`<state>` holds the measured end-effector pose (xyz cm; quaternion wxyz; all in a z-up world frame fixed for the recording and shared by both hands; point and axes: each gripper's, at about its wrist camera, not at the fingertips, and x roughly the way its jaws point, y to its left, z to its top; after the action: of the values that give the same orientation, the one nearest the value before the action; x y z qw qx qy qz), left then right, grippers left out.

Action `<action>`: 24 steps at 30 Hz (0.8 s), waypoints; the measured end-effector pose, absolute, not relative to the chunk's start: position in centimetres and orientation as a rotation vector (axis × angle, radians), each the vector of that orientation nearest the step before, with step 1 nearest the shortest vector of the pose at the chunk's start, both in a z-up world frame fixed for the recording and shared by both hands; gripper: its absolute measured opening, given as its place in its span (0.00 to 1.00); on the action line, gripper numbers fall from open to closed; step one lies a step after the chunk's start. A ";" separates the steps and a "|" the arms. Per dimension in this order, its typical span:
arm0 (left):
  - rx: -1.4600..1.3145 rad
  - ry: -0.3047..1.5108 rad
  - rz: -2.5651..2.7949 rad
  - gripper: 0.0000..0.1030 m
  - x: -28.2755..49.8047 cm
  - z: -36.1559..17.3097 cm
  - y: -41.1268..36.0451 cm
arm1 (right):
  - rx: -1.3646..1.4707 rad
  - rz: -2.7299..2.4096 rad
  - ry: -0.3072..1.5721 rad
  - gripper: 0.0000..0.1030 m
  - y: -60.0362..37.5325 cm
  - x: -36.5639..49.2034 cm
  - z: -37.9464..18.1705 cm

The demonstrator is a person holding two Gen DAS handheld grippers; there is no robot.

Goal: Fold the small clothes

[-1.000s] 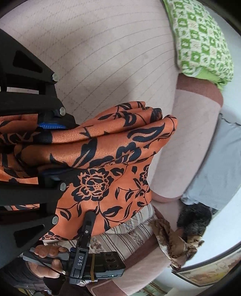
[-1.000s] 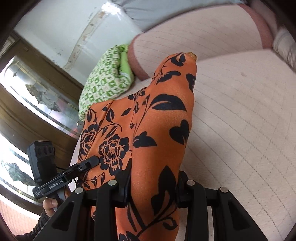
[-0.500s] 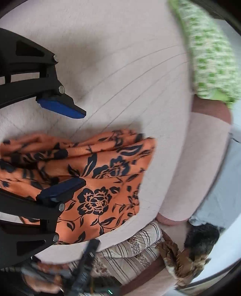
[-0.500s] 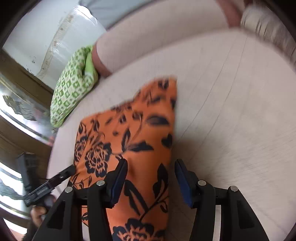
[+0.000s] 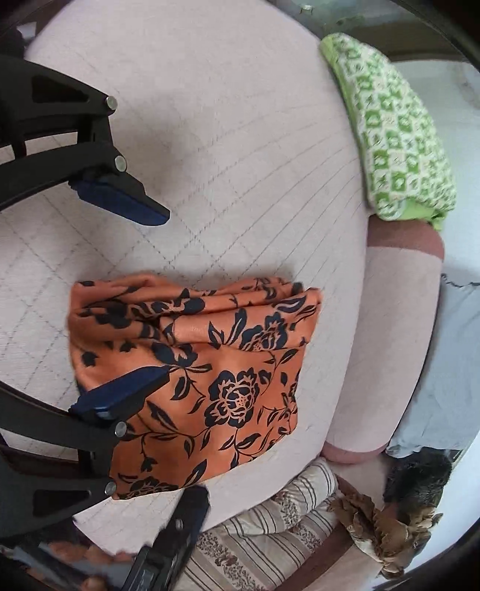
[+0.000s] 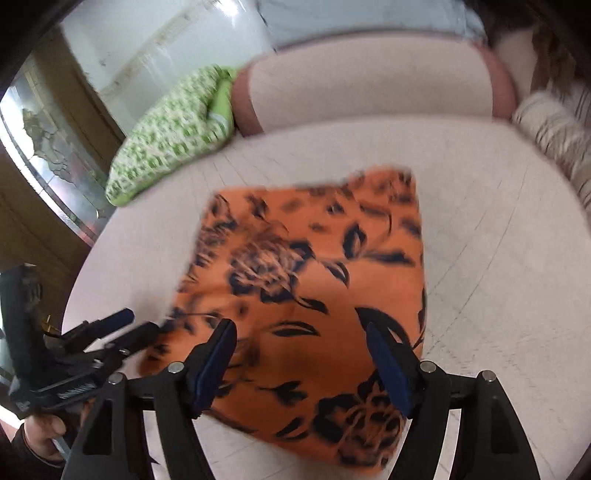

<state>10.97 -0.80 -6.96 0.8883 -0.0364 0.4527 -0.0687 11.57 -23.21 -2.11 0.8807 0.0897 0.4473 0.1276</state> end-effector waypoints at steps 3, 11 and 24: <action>-0.057 0.907 -0.130 0.81 9.4 -5.5 -1.4 | 0.121 0.189 0.875 0.87 -22.5 8.7 -0.1; -0.006 0.875 -0.069 0.82 5.2 -3.3 -2.1 | 0.049 0.042 0.931 1.00 -21.9 2.8 -1.3; 0.006 0.802 -0.068 0.83 1.4 -0.3 -2.5 | 0.008 -0.044 0.813 1.00 -22.6 -1.3 3.3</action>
<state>1.42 -2.51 -0.28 0.9200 0.0029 0.3905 -0.0329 -1.32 -22.58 3.29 0.9183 0.0039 0.3953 -0.0213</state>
